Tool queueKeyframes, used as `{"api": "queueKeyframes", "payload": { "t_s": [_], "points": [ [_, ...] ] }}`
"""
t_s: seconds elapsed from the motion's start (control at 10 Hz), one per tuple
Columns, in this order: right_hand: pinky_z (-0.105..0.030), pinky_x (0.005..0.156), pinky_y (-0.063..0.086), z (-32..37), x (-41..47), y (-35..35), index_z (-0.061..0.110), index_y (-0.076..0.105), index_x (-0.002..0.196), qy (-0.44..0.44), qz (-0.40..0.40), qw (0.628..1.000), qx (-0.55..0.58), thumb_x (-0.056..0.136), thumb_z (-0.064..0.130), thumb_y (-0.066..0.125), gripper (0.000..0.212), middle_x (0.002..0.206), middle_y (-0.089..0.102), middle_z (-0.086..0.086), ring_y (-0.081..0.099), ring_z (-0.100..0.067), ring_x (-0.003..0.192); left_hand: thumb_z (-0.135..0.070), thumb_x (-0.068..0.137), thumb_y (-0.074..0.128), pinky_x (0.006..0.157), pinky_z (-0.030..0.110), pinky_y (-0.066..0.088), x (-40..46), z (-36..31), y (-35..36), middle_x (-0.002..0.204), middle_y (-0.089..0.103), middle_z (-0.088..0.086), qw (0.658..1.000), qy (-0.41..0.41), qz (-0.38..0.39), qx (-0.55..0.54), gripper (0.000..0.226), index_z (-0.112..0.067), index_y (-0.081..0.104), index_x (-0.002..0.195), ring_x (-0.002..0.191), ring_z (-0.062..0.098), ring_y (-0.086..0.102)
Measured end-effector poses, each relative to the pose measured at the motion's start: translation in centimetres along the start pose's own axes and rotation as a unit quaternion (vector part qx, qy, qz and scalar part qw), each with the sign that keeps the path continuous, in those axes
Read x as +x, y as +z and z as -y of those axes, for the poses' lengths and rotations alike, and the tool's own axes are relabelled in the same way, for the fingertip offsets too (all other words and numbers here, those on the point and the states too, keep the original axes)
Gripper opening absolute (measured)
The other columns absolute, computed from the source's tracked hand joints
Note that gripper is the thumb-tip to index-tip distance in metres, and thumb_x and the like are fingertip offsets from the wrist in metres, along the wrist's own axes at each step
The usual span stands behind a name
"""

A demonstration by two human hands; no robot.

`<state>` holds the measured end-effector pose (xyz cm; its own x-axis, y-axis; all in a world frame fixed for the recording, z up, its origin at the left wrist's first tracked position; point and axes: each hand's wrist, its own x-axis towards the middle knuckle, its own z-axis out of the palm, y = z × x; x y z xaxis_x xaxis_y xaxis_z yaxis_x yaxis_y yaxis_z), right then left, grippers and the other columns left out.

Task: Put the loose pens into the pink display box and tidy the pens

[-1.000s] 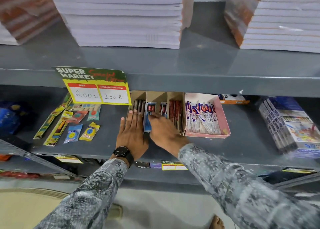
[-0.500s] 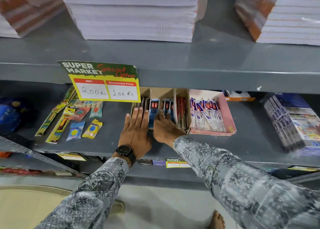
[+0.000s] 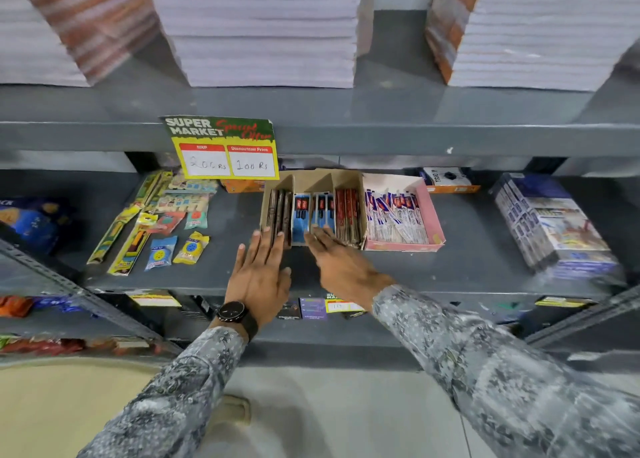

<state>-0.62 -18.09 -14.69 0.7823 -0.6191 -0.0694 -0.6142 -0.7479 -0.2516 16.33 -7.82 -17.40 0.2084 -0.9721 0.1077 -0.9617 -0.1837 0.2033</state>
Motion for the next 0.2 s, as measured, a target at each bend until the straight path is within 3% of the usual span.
{"api": "queueKeyframes", "payload": {
  "t_s": [0.1,0.2],
  "points": [
    [-0.051,0.117,0.038,-0.8,-6.1,-0.9,0.012,0.016,0.161,0.021,-0.023,0.999,0.013,0.095,0.002,0.049,0.075,0.169,0.016,-0.016,0.019,-0.037,0.155,-0.057,0.098,0.019,0.124,0.052,0.008,-3.9,-0.5,-1.1,0.167,0.01,0.009,0.998,-0.044,0.045,-0.005,0.071,-0.02,0.008,0.158,0.154,0.028,0.003],
    [-0.058,0.122,0.027,-2.0,-12.1,-3.1,0.019,0.002,0.164,0.066,-0.049,0.996,-0.02,0.101,0.034,0.049,0.08,0.171,-0.001,-0.013,0.0,-0.038,0.157,-0.07,0.093,0.013,0.124,0.054,0.002,-7.1,-3.6,-3.3,0.168,-0.001,0.007,0.998,-0.049,0.045,-0.015,0.083,-0.021,-0.002,0.158,0.154,0.026,-0.007]
  ]
}}
